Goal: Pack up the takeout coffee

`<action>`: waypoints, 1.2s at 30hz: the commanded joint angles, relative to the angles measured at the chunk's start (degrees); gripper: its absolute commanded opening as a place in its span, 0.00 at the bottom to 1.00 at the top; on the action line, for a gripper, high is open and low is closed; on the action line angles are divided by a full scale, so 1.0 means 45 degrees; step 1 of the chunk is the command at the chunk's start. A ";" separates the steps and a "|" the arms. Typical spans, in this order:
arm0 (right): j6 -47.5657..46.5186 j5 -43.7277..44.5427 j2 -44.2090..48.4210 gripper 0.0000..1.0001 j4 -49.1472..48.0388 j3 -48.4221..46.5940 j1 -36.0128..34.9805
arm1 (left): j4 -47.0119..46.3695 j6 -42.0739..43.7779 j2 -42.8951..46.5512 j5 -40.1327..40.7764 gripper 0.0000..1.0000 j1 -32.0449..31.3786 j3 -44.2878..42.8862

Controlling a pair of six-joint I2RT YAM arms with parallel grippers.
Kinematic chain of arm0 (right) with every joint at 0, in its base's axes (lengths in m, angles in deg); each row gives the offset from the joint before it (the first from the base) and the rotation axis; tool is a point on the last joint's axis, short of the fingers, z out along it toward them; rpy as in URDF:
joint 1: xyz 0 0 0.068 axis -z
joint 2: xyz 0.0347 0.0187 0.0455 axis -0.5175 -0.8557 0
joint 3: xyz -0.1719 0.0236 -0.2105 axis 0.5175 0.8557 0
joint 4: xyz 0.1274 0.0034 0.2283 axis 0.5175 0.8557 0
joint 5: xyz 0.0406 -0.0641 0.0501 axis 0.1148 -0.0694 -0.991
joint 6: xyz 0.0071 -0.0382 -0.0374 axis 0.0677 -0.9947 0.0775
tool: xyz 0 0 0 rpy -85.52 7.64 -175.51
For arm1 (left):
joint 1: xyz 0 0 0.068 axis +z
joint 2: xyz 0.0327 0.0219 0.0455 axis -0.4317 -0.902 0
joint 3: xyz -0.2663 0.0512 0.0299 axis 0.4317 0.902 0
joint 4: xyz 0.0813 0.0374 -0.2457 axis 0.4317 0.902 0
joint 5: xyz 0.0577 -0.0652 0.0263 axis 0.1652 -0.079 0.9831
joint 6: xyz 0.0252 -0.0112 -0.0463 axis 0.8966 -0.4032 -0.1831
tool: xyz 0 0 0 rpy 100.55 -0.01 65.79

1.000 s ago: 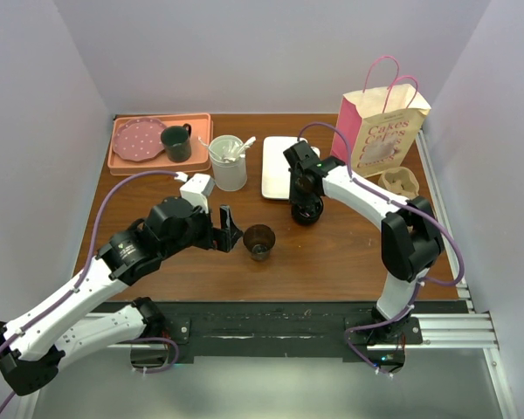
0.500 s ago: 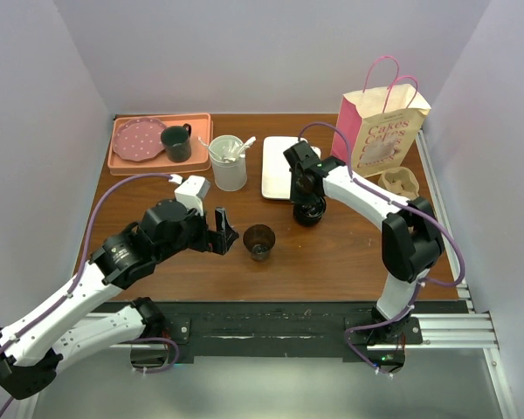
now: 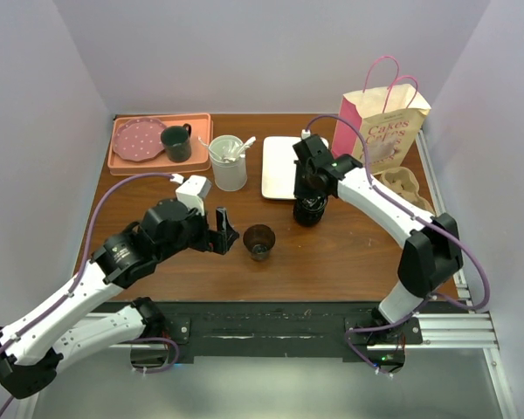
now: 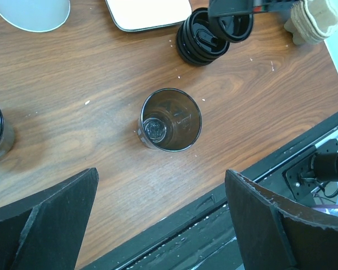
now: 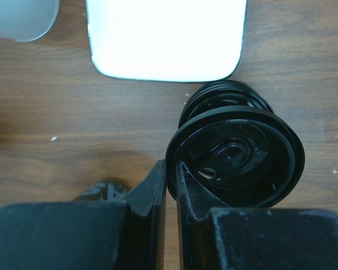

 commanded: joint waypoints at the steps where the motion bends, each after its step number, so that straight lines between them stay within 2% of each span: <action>1: -0.1008 -0.2012 0.1373 0.07 0.0518 -0.0409 -0.0037 | -0.0845 0.1133 -0.0008 -0.0072 0.99 -0.0013 -0.0632; 3: -0.1615 -0.2856 0.2018 0.07 0.0850 -0.0546 -0.0037 | -0.1313 0.1758 0.0090 0.0047 0.98 -0.0014 -0.0574; 4: -0.2237 -0.4079 0.2232 0.06 0.0948 -0.0624 -0.0056 | -0.1702 0.3212 0.0303 -0.0109 0.97 0.0006 -0.0457; 7: -0.3371 -0.5901 0.3208 0.05 0.1436 -0.0548 -0.0037 | -0.3614 0.5637 0.1162 -0.1085 0.96 -0.0013 0.0186; 8: -0.3569 -0.7222 0.3501 0.05 0.1476 -0.0431 -0.0037 | -0.4857 0.6171 0.1416 -0.1261 0.97 -0.0014 0.0633; 10: -0.4076 -0.8615 0.4341 0.05 0.1495 -0.0177 -0.0037 | -0.5997 0.7728 0.1983 -0.1341 0.95 0.0006 0.0988; 11: -0.4176 -1.0072 0.4614 0.05 0.1476 -0.0079 -0.0037 | -0.6640 0.8183 0.2023 -0.1573 0.94 0.0006 0.1047; 15: -0.4703 -1.2462 0.5748 0.03 0.2040 0.0098 -0.0056 | -0.6920 1.1009 0.1518 -0.3114 0.93 -0.0014 0.0755; 21: -0.4823 -1.4225 0.6550 0.02 0.2297 0.0409 -0.0154 | -0.7428 1.3768 0.0699 -0.5908 0.91 -0.0014 0.0678; 29: -0.3806 -1.5945 0.7369 0.02 0.1847 0.0488 -0.0154 | -0.7310 1.4906 -0.0944 -0.9772 0.90 0.0006 -0.0727; 36: -0.3552 -1.6297 0.7722 0.02 0.2003 0.0527 -0.0193 | -0.7799 1.4926 -0.1861 -1.1787 0.86 0.0006 -0.1295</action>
